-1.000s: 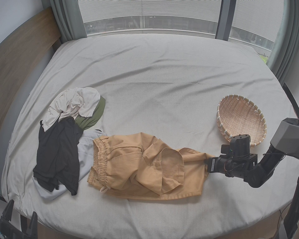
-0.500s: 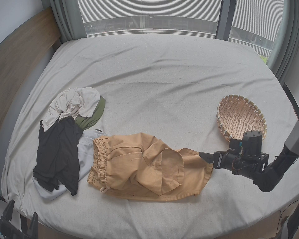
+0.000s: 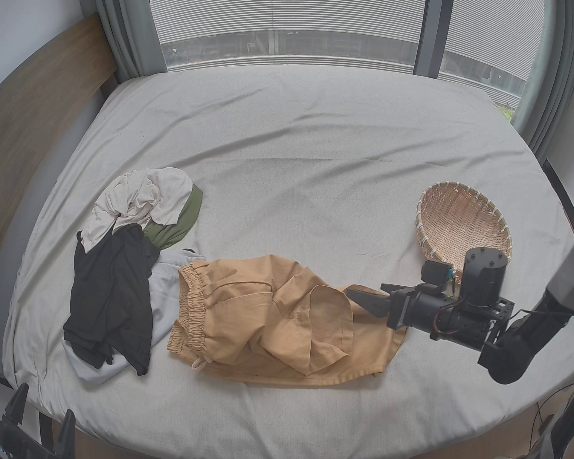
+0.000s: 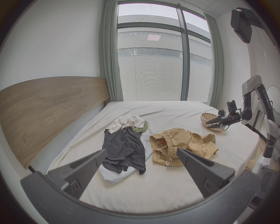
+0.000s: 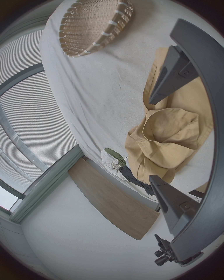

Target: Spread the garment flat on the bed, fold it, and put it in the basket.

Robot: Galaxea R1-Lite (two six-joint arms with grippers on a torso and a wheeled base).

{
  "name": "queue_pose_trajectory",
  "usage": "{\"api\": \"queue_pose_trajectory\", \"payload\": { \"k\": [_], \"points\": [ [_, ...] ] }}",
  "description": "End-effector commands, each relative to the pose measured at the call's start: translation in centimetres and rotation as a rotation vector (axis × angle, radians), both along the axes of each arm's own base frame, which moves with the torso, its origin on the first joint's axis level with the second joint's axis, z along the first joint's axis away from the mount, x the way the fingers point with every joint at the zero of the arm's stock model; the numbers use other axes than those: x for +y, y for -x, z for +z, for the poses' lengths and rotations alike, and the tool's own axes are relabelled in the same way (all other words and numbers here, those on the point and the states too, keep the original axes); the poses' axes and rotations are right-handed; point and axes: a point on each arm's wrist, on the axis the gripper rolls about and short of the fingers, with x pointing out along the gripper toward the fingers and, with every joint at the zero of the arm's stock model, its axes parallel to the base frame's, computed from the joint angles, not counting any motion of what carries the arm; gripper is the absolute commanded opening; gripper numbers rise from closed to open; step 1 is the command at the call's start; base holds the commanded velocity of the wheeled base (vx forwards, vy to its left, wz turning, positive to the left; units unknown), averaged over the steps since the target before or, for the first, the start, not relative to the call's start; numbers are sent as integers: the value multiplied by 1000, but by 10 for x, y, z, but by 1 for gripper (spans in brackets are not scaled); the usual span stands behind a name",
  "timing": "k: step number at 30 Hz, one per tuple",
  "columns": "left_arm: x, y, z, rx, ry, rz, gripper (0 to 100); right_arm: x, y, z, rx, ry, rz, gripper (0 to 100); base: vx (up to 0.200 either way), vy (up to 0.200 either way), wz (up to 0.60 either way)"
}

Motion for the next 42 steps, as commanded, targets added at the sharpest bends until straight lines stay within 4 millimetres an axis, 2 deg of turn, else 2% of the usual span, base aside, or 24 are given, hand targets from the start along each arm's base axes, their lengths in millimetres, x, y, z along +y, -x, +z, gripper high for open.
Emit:
{"api": "queue_pose_trajectory", "payload": {
  "k": [1,13,18,28,29,42],
  "points": [
    [0,0,-5,2,5,0,100,28,-23,-54,59,24,46,100,0,0,0],
    [0,0,-5,3,12,2,100,66,-29,-50,54,22,125,100,0,0,0],
    [0,0,-5,4,18,3,100,80,-38,-54,67,31,137,100,0,0,0],
    [0,0,-5,4,20,3,100,89,-43,-69,95,57,130,100,0,0,0],
    [0,0,-5,4,20,3,100,90,-42,-69,95,57,134,0,0,0,0],
    [0,0,-5,4,21,3,100,87,-40,-69,87,59,105,0,0,0,0]
  ]
}}
